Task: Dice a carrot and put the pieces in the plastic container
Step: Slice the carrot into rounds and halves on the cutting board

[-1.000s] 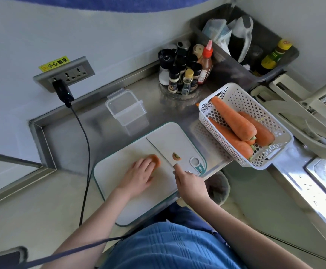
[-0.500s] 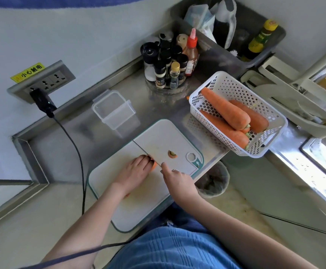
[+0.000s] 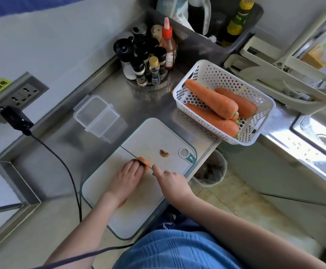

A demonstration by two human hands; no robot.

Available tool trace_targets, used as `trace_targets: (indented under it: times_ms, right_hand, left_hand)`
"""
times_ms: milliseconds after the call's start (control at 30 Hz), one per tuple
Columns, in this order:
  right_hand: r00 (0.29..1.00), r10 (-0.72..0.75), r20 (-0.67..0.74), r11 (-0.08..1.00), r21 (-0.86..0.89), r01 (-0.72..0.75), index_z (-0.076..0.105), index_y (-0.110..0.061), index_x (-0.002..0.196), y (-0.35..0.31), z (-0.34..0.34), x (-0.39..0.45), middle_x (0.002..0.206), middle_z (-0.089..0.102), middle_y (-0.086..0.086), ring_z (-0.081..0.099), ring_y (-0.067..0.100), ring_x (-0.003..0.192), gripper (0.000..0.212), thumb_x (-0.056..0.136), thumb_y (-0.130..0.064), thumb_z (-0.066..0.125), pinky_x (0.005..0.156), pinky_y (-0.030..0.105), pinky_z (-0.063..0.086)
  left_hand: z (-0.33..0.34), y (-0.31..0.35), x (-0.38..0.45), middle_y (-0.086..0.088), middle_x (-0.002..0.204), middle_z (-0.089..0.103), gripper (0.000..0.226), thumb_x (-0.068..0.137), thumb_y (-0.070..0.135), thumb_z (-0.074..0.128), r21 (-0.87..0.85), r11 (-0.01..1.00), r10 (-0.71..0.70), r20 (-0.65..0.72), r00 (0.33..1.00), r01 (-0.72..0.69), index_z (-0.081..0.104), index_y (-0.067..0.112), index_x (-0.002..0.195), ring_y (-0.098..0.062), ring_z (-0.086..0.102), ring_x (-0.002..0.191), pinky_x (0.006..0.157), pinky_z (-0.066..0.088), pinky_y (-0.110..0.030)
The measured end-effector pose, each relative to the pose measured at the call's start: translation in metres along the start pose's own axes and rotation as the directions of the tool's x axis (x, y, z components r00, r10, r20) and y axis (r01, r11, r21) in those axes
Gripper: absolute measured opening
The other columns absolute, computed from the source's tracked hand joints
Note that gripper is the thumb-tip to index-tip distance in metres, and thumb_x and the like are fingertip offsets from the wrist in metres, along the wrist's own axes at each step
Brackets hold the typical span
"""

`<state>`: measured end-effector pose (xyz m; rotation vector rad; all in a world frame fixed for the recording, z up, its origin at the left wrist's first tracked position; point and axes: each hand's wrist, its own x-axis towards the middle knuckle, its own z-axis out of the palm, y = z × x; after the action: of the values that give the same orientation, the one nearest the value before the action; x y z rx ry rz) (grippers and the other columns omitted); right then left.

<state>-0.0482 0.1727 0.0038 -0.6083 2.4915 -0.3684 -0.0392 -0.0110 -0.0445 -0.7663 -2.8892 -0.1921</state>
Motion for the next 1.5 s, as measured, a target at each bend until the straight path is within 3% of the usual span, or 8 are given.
trace_targets:
  times_ms: [100, 267, 467, 600, 867, 1033, 1167, 1500]
  right_hand:
    - [1.0, 0.003, 0.012, 1.0, -0.023, -0.002, 0.023, -0.013, 0.132, 0.0, -0.002, 0.002, 0.095, 0.061, 0.015, 0.061, 0.035, 0.078, 0.039, 0.097, -0.004, 0.037, 0.058, 0.035, 0.034]
    - [1.0, 0.006, -0.003, 1.0, 0.012, -0.006, 0.031, -0.012, 0.125, 0.002, 0.002, 0.004, 0.095, 0.064, 0.014, 0.062, 0.037, 0.075, 0.032, 0.095, -0.002, 0.039, 0.055, 0.035, 0.035]
    - [1.0, -0.001, -0.003, 0.996, 0.084, 0.001, 0.031, -0.011, 0.117, 0.007, 0.007, 0.01, 0.091, 0.065, 0.015, 0.062, 0.037, 0.072, 0.025, 0.095, -0.002, 0.04, 0.053, 0.035, 0.04]
    - [0.999, 0.011, 0.045, 0.993, 0.114, -0.016, 0.032, -0.01, 0.121, 0.006, 0.0, 0.016, 0.093, 0.063, 0.018, 0.061, 0.038, 0.077, 0.036, 0.09, 0.005, 0.039, 0.058, 0.039, 0.043]
    - [0.997, 0.036, 0.075, 0.996, 0.08, -0.042, 0.031, -0.009, 0.126, -0.002, -0.008, 0.024, 0.095, 0.061, 0.02, 0.06, 0.038, 0.082, 0.038, 0.092, 0.005, 0.038, 0.063, 0.041, 0.042]
    - [0.996, 0.078, -0.054, 0.987, 0.147, -0.069, 0.032, -0.013, 0.118, 0.0, -0.001, 0.016, 0.085, 0.064, 0.015, 0.062, 0.038, 0.072, 0.023, 0.098, -0.005, 0.039, 0.055, 0.037, 0.042]
    - [0.995, 0.062, -0.079, 0.982, 0.184, -0.046, 0.032, -0.016, 0.115, 0.0, 0.001, 0.013, 0.082, 0.063, 0.016, 0.061, 0.038, 0.069, 0.015, 0.101, -0.012, 0.037, 0.06, 0.043, 0.052]
    - [0.999, 0.012, -0.035, 0.999, 0.048, -0.01, 0.03, -0.014, 0.114, -0.002, 0.008, 0.016, 0.078, 0.06, 0.013, 0.057, 0.035, 0.063, 0.023, 0.097, -0.005, 0.042, 0.05, 0.035, 0.037]
  left_hand:
    - [0.001, -0.001, 0.002, -0.009, 0.102, 0.041, 0.029, 0.078, 0.011, 0.037, -0.009, 1.0, 0.002, 0.001, 1.0, -0.002, 0.045, 0.006, 0.106, -0.025, 0.044, 0.095, 0.071, 0.055, -0.033]
    - [0.001, -0.002, 0.006, -0.009, 0.101, 0.039, 0.025, 0.078, 0.01, 0.036, -0.013, 1.0, 0.023, -0.008, 1.0, -0.023, 0.043, 0.007, 0.101, -0.025, 0.043, 0.094, 0.069, 0.055, -0.032]
    - [0.015, -0.007, -0.001, -0.011, 0.107, 0.042, 0.031, 0.08, 0.013, 0.04, -0.037, 0.999, 0.001, 0.02, 1.0, 0.0, 0.046, 0.004, 0.109, -0.027, 0.045, 0.101, 0.078, 0.056, -0.037]
    - [0.022, -0.009, -0.005, -0.014, 0.113, 0.044, 0.037, 0.08, 0.013, 0.042, -0.049, 0.999, -0.007, 0.028, 1.0, 0.008, 0.044, 0.0, 0.115, -0.03, 0.044, 0.106, 0.085, 0.052, -0.042]
    - [0.022, -0.003, -0.005, -0.015, 0.114, 0.042, 0.036, 0.079, 0.007, 0.039, -0.031, 0.999, -0.029, -0.011, 1.0, 0.029, 0.044, -0.001, 0.113, -0.03, 0.045, 0.104, 0.079, 0.054, -0.04]
    - [0.012, 0.002, -0.002, -0.014, 0.105, 0.054, 0.026, 0.083, 0.012, 0.04, 0.009, 0.997, -0.07, -0.042, 0.997, 0.071, 0.047, 0.005, 0.107, -0.026, 0.048, 0.097, 0.076, 0.054, -0.035]
    - [0.009, 0.005, -0.002, -0.013, 0.095, 0.059, 0.021, 0.084, 0.014, 0.04, 0.011, 0.995, -0.096, -0.056, 0.994, 0.097, 0.046, 0.007, 0.102, -0.026, 0.048, 0.09, 0.071, 0.054, -0.034]
    - [0.014, -0.002, -0.005, -0.014, 0.092, 0.061, 0.021, 0.083, 0.018, 0.04, -0.017, 0.998, -0.061, -0.042, 0.997, 0.06, 0.046, 0.006, 0.1, -0.027, 0.046, 0.095, 0.076, 0.054, -0.036]
